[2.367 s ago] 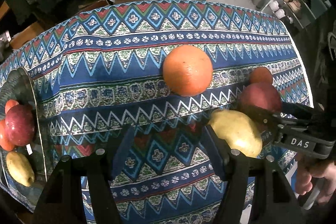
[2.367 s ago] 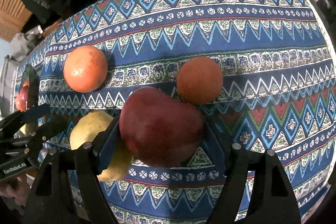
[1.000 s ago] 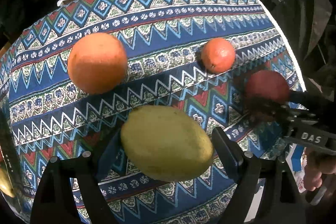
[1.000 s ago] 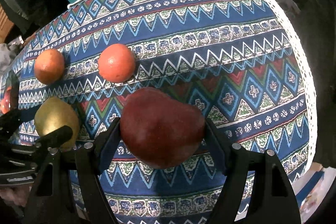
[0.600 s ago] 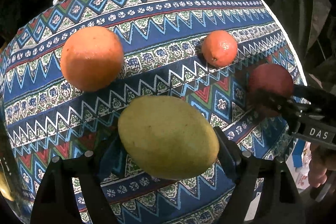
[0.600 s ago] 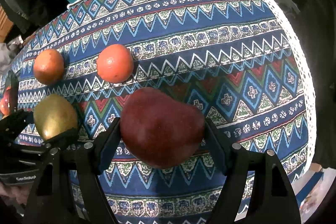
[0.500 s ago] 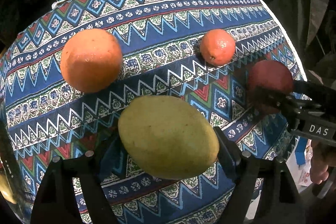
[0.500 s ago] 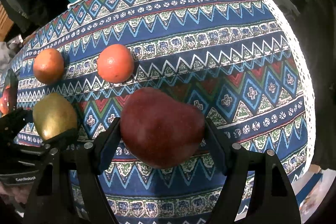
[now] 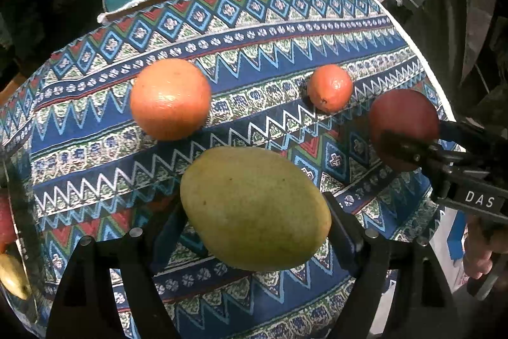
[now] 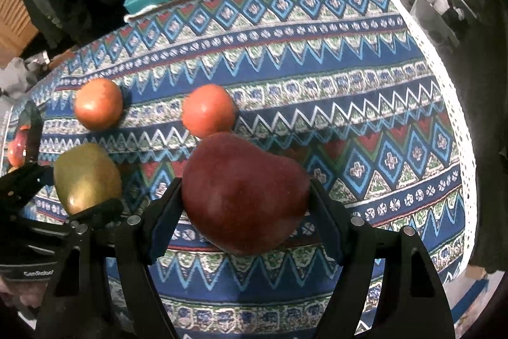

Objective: Organize fruits
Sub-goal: 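Lift the mango with the left tool while the right tool lifts the red apple, then carry the mango with the left tool while the right tool carries the apple toward the bowl, then lower the mango into the bowl with the left tool while the right tool lowers the apple in, then open both tools to release the mango and apple, then withdraw from the bowl, then reach the left tool to a large orange while the right tool reaches a small orange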

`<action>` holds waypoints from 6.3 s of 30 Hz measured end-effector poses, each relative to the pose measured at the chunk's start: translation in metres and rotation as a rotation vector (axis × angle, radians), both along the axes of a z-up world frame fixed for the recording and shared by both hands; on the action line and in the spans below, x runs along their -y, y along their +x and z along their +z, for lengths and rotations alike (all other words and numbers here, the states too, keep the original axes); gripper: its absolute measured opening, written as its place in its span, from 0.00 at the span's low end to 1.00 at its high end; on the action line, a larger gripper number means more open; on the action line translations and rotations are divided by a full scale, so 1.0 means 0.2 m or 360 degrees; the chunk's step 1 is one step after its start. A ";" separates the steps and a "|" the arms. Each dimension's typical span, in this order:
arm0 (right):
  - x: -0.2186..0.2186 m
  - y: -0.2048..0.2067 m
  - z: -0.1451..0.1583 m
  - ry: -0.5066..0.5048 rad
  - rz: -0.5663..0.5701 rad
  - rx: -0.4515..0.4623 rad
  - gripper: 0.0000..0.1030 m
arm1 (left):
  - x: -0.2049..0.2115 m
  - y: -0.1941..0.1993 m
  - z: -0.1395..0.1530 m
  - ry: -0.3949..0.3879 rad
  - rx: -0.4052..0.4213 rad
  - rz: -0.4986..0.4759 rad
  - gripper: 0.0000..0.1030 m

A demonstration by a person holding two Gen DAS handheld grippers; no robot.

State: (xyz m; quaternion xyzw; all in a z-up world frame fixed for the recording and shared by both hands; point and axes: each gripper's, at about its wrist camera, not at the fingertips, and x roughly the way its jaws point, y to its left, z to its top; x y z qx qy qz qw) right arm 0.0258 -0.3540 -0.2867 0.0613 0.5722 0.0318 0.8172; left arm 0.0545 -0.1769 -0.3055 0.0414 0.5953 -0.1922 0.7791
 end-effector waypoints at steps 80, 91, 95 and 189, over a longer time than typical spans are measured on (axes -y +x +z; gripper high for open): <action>-1.01 0.15 0.78 0.0265 0.0563 0.0495 0.74 | -1.05 -0.21 0.69 -0.0095 0.0491 0.0581 0.81; -1.32 0.26 0.65 0.0332 0.0687 0.0376 0.74 | -1.29 -0.21 0.50 -0.0012 0.0388 0.0723 0.81; -1.43 0.29 0.59 0.0341 0.0729 0.0323 0.74 | -1.37 -0.20 0.40 -0.0009 0.0318 0.0784 0.81; -0.67 0.00 0.92 -0.0188 0.0222 0.0623 0.76 | -0.93 -0.19 0.76 -0.0027 0.0514 0.0577 0.82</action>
